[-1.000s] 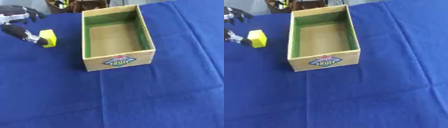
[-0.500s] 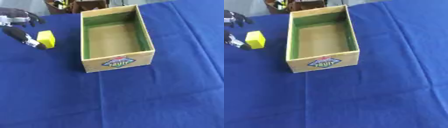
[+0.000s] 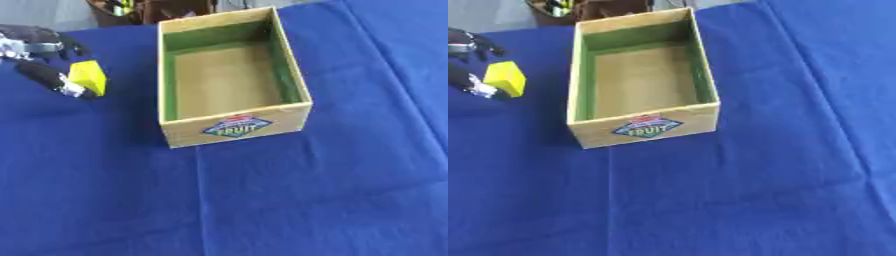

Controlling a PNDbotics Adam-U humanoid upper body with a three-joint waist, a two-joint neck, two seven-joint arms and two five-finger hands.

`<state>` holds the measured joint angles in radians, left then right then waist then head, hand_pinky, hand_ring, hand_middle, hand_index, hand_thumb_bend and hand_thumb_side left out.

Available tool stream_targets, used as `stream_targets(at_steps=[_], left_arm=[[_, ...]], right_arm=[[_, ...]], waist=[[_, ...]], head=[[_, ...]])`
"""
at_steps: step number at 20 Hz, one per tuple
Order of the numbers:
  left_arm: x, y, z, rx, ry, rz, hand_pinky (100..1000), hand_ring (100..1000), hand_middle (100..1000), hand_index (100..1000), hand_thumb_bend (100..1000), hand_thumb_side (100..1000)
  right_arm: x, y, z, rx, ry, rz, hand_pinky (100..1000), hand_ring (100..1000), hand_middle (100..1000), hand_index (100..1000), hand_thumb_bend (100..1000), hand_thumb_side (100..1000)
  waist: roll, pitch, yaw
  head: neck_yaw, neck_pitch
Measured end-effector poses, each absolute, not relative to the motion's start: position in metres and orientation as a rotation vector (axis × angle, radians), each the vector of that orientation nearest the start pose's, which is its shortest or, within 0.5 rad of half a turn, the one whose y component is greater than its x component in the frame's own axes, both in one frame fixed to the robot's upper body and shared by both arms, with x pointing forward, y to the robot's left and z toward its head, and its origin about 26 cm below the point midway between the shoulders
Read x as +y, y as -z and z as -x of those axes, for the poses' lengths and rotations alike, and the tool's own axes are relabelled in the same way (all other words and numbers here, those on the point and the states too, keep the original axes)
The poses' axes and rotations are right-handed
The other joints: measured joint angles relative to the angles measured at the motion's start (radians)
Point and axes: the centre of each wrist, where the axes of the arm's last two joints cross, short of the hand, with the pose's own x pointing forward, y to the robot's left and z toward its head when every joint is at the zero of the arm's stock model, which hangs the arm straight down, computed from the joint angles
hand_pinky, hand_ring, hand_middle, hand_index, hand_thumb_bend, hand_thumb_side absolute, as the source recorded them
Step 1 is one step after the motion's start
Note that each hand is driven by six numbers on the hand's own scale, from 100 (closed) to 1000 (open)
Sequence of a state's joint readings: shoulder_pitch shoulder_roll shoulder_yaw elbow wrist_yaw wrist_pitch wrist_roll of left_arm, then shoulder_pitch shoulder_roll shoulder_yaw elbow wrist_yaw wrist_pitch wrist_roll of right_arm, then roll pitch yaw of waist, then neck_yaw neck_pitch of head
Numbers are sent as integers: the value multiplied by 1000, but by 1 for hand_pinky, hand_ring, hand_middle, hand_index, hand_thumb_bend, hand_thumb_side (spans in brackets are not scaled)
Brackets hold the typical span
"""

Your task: Pick up objects on the table and place them in the box.

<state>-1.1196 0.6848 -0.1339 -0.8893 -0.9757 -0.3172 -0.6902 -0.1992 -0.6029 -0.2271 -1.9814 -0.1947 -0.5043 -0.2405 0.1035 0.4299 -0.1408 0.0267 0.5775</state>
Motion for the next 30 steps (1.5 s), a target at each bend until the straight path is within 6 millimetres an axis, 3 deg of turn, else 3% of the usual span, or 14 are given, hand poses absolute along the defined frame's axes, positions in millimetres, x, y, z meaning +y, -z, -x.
stream_targets(at_steps=[6, 15, 18, 26, 30], left_arm=[[357, -315, -471, -1045, 1687, -1069, 721, 825, 887, 992, 730, 722], [360, -315, -471, -1053, 1656, -1101, 687, 797, 841, 954, 504, 578], [361, -315, -472, -1073, 1640, -1118, 671, 786, 816, 937, 473, 567], [361, -318, -472, -1150, 1611, -1162, 599, 719, 668, 782, 414, 540], [361, -318, -472, -1173, 1597, -1179, 536, 654, 567, 701, 305, 510]], right_arm=[[-359, -231, -279, 3448, 205, -488, 690, 715, 540, 788, 100, 1000], [-358, -231, -280, 3451, 219, -479, 691, 715, 537, 787, 100, 1000], [-358, -231, -280, 3451, 224, -481, 691, 714, 537, 787, 100, 1000], [-358, -230, -280, 3453, 235, -490, 693, 715, 537, 788, 100, 1000], [-358, -230, -280, 3456, 233, -491, 693, 714, 536, 788, 100, 1000]], waist=[[2, 15, -7], [2, 29, -14], [3, 33, -15], [5, 33, -12], [5, 34, -11]], head=[[7, -12], [17, -33], [20, -35], [19, -35], [19, -35]])
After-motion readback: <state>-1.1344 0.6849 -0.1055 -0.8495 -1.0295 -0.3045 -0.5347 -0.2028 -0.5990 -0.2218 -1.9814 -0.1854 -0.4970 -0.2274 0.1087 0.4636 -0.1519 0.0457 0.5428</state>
